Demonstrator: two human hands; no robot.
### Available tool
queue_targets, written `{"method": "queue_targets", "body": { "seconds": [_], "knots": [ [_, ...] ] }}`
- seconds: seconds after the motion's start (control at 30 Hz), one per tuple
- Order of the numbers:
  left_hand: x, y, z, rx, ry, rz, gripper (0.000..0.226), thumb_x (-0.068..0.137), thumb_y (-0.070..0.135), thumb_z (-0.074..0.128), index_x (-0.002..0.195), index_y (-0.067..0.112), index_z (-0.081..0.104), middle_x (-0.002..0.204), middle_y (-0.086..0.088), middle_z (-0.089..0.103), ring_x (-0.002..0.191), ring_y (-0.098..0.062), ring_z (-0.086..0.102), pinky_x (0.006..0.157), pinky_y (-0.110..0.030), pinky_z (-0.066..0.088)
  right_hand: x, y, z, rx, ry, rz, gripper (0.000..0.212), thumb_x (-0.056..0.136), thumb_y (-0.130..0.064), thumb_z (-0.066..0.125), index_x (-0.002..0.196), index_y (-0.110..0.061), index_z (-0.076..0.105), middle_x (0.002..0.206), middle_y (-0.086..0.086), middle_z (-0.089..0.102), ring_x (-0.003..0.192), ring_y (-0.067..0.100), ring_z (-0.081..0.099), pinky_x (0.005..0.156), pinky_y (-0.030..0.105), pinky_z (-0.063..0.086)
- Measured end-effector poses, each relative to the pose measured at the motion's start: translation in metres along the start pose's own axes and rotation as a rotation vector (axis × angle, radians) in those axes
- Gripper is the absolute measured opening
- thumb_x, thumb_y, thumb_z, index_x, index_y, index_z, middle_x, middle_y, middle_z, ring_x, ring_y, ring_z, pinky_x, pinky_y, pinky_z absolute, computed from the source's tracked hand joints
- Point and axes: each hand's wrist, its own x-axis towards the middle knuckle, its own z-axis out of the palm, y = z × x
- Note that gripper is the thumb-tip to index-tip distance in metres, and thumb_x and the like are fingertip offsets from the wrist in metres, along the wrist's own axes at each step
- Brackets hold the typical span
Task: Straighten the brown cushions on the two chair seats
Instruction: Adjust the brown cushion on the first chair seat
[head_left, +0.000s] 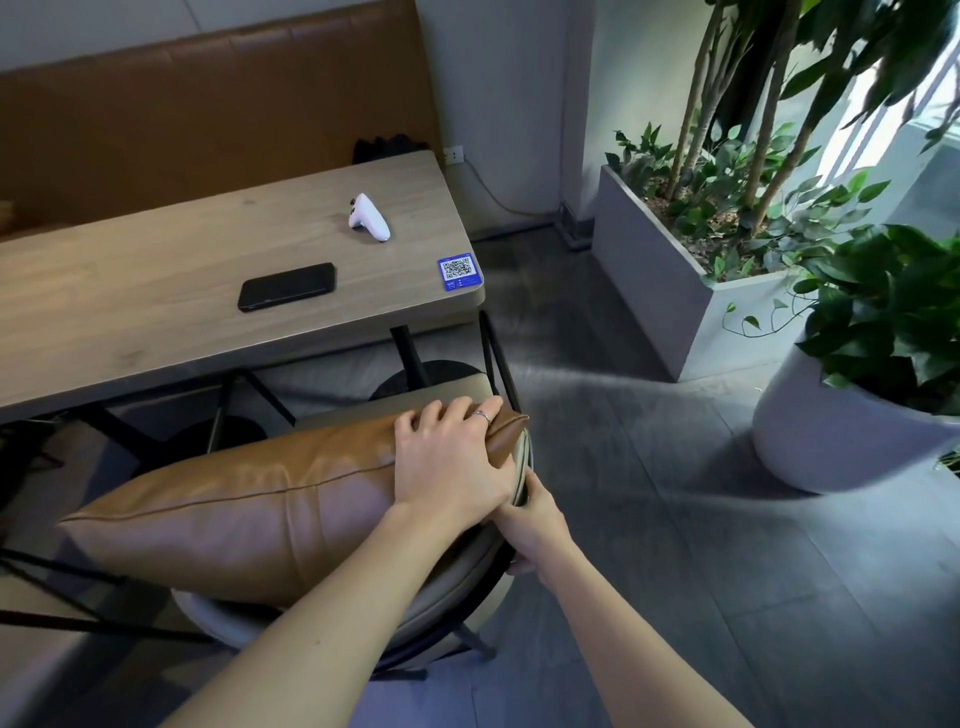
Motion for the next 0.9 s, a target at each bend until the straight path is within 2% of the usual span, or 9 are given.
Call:
{"method": "queue_targets", "body": {
  "seconds": [0.2, 0.5, 0.67, 0.9],
  "knots": [
    [0.003, 0.003, 0.001, 0.003, 0.002, -0.024, 0.070, 0.085, 0.057, 0.046, 0.152, 0.039, 0.041, 0.149, 0.007, 0.054, 0.138, -0.024, 0.044, 0.113, -0.047, 0.028, 0.001, -0.002, -0.001, -0.032, 0.020, -0.050, 0.072, 0.060, -0.046, 0.064, 0.131, -0.043, 0.054, 0.112, 0.003, 0.067, 0.096, 0.037, 0.068, 0.049, 0.052, 0.064],
    [0.017, -0.002, 0.004, -0.005, 0.028, -0.085, 0.073, 0.078, 0.054, 0.042, 0.149, 0.037, 0.045, 0.143, 0.006, 0.059, 0.133, -0.025, 0.048, 0.108, -0.045, 0.031, 0.024, -0.014, 0.000, -0.044, -0.050, -0.063, 0.066, 0.060, -0.042, 0.069, 0.124, -0.041, 0.054, 0.113, 0.007, 0.069, 0.090, 0.040, 0.072, 0.052, 0.055, 0.064],
    [0.019, -0.004, 0.006, 0.005, 0.031, -0.086, 0.070, 0.082, 0.054, 0.046, 0.149, 0.036, 0.045, 0.143, 0.005, 0.059, 0.133, -0.026, 0.049, 0.108, -0.046, 0.033, 0.033, -0.014, 0.001, -0.063, -0.060, -0.066, 0.070, 0.060, -0.042, 0.072, 0.128, -0.040, 0.054, 0.113, 0.008, 0.069, 0.084, 0.041, 0.074, 0.050, 0.054, 0.063],
    [0.015, 0.000, 0.006, -0.004, 0.028, -0.099, 0.069, 0.088, 0.053, 0.052, 0.153, 0.037, 0.040, 0.146, 0.005, 0.057, 0.137, -0.025, 0.046, 0.111, -0.046, 0.031, 0.031, -0.012, 0.000, -0.053, -0.073, -0.062, 0.052, 0.069, -0.035, 0.072, 0.118, -0.038, 0.054, 0.109, 0.008, 0.070, 0.086, 0.041, 0.074, 0.053, 0.057, 0.063]
  ]
}}
